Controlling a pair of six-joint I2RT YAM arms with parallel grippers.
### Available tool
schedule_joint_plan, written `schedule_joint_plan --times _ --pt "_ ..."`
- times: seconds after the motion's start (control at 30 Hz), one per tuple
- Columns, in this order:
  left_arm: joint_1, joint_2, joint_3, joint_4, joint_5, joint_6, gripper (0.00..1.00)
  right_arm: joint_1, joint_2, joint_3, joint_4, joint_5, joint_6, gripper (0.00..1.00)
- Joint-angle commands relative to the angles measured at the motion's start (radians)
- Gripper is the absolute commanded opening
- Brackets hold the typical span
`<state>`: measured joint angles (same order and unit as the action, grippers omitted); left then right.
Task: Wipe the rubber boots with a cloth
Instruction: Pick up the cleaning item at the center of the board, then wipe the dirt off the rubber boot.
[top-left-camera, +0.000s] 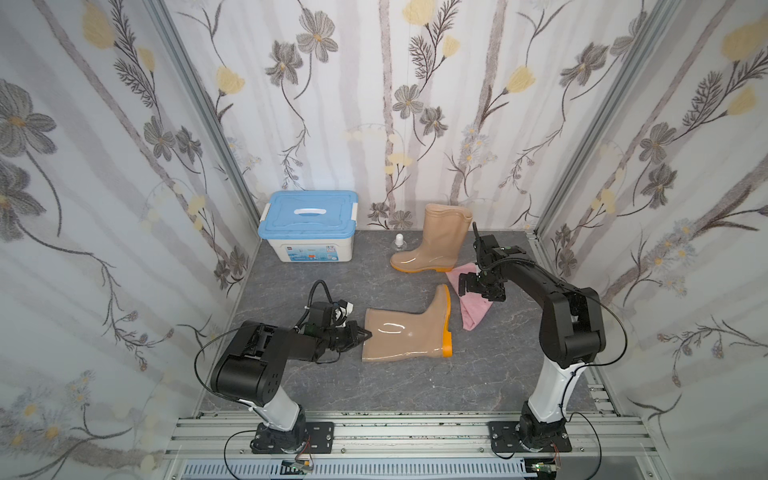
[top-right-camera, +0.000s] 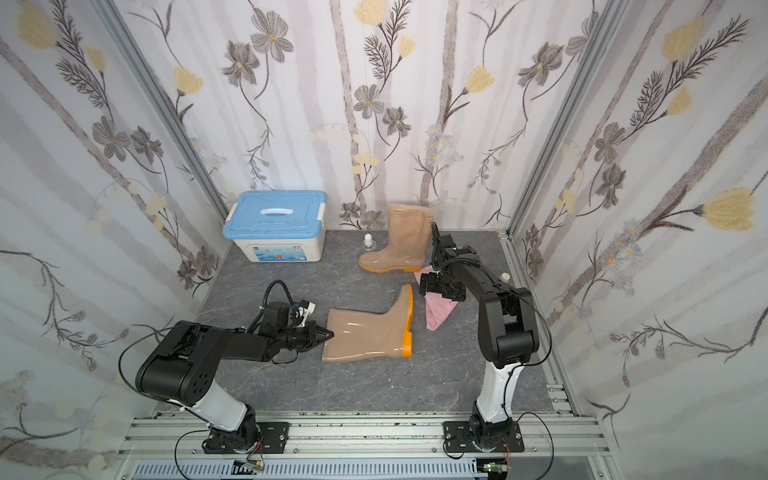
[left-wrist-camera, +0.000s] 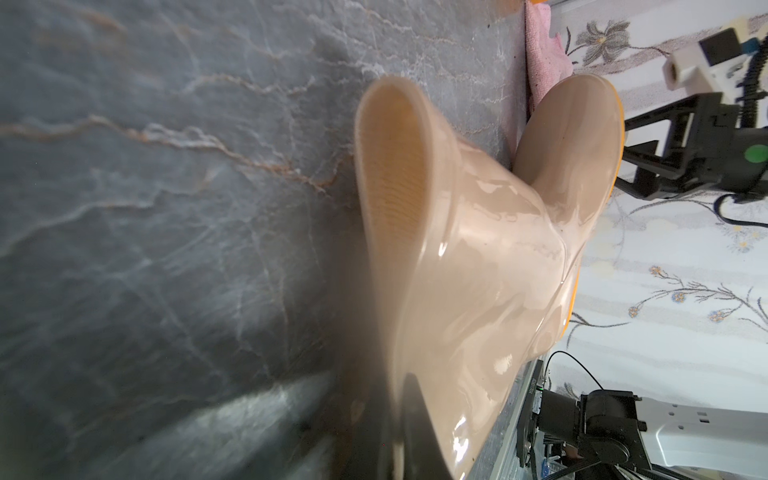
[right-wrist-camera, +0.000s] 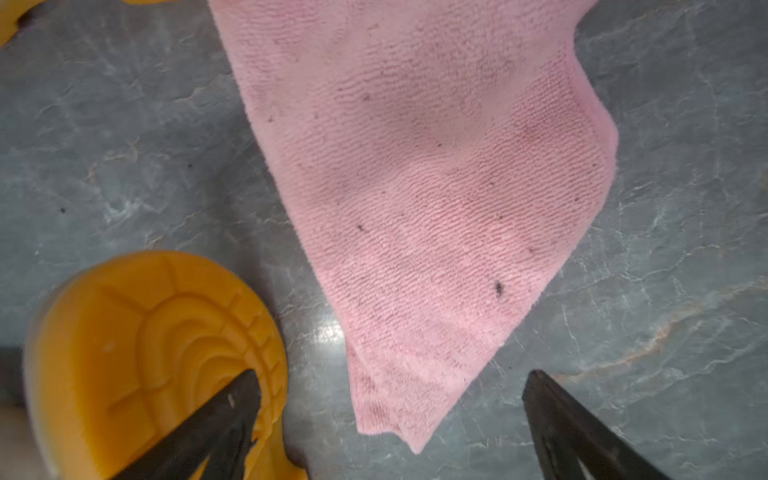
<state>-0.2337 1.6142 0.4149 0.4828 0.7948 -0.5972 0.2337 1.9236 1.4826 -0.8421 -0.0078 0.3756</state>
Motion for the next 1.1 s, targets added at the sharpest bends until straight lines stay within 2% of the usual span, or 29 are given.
schedule_joint_plan --times 0.0,0.17,0.33,0.4,0.47,0.5,0.53,0.57,0.6,0.7,0.8,0.93,1.0,1.07 --pt "0.003 -0.009 -0.005 0.043 0.008 -0.003 0.0 -0.01 0.066 0.042 0.052 -0.016 0.101 0.99" --pt "0.004 -0.002 -0.006 0.062 0.02 -0.009 0.0 -0.01 0.147 0.08 0.076 0.018 0.201 1.0" --pt "0.004 0.011 -0.006 0.085 0.034 -0.017 0.0 -0.01 0.207 0.097 0.075 0.085 0.24 0.99" --pt "0.007 0.014 -0.006 0.092 0.038 -0.02 0.0 -0.006 0.232 0.1 0.073 0.081 0.238 0.93" --pt "0.008 0.016 -0.008 0.096 0.04 -0.021 0.0 0.009 0.224 0.088 0.065 0.131 0.218 0.79" --pt "0.01 0.018 -0.008 0.098 0.04 -0.022 0.0 0.009 0.213 0.07 0.07 0.144 0.209 0.68" --pt "0.011 0.017 -0.008 0.1 0.04 -0.024 0.0 0.008 0.196 0.045 0.078 0.15 0.199 0.35" --pt "0.012 0.018 -0.007 0.102 0.04 -0.025 0.0 0.007 0.177 0.022 0.077 0.16 0.189 0.1" --pt "0.012 0.017 -0.01 0.103 0.041 -0.025 0.0 0.006 0.159 0.002 0.074 0.169 0.181 0.0" --pt "0.013 0.014 -0.012 0.103 0.04 -0.027 0.0 0.012 0.064 -0.068 0.086 0.176 0.133 0.0" --pt "0.014 0.007 -0.015 0.102 0.035 -0.029 0.0 0.058 -0.092 -0.138 0.103 0.202 0.084 0.0" --pt "0.013 0.0 -0.022 0.105 0.034 -0.03 0.0 0.248 -0.273 -0.145 0.115 0.266 0.014 0.0" --pt "0.011 0.002 -0.025 0.115 0.035 -0.033 0.0 0.335 -0.288 -0.097 0.065 0.326 0.035 0.0" --pt "0.012 0.001 -0.027 0.124 0.04 -0.035 0.0 0.407 -0.282 -0.061 0.045 0.336 0.068 0.0"
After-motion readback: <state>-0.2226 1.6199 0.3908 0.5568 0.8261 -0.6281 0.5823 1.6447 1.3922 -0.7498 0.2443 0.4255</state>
